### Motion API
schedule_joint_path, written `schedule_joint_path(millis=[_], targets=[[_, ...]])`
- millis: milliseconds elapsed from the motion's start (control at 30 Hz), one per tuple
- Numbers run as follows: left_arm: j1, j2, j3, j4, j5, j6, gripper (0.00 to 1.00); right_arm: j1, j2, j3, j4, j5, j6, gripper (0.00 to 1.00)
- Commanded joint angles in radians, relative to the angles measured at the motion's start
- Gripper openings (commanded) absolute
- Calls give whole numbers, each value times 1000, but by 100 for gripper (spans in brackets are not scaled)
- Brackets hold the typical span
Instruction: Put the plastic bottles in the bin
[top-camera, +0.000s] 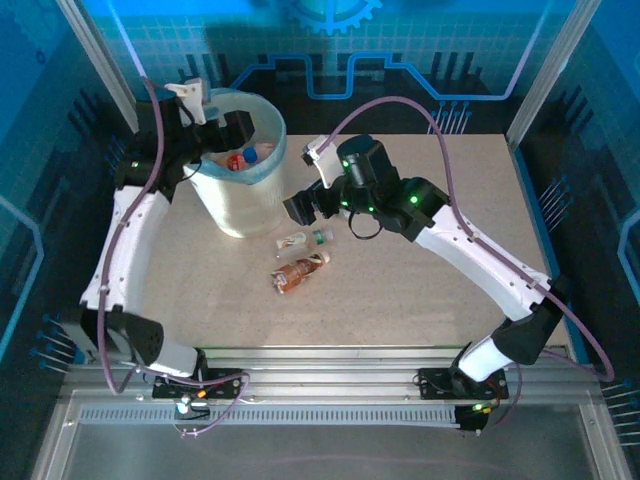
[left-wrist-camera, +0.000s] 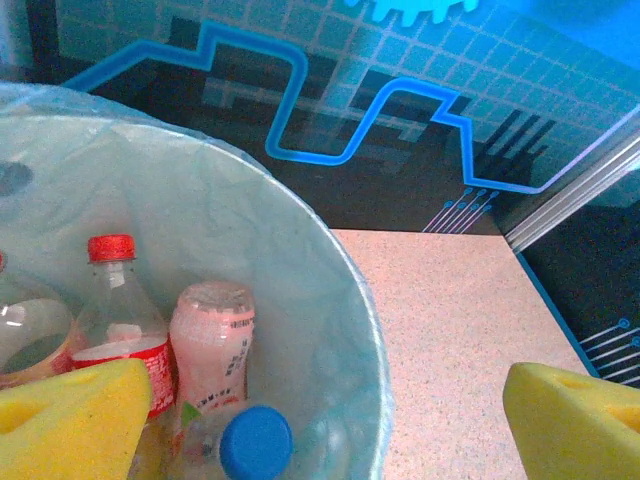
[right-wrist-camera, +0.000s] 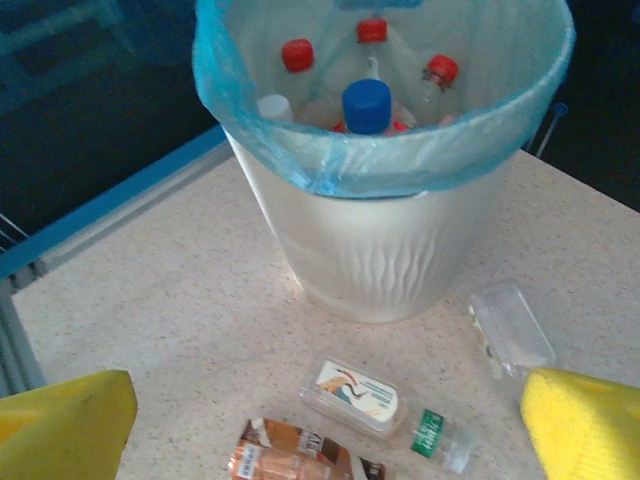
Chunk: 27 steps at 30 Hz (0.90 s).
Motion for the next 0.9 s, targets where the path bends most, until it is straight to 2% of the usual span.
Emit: schedule_joint_path(millis=[0,100,233,333,400,500,567,700,867], targets=[[-3,-138,-62,1,18,95,91,-14,-4,-62,-29,72,-86,100],[-51,-254,-174,22,46,197,90,-45,-10,-119,-39,-15,-179,99],[-178,-398,-338,-5,84,363,90,-53,-16,-227,-42,-201,-397,98],[-260,-485,-470,-3,107,394,90,-56,-16,-326,-15,-327,-548,96],[-277,-542,-568,33,164,371,90,-59,-5,-388,6,-374,-637,94],[-287,-622,-717,93,233,347,91,-61,24,-467,66,-363,-728,94],[-287,-674,-806,125,227,347,93,-64,56,-509,127,-341,-762,94],[-287,-736,-941,164,133,347,94,-69,143,-546,211,-331,-822,92],[-287,-742,-990,202,33,363,96,-85,281,-496,239,-322,-849,89]])
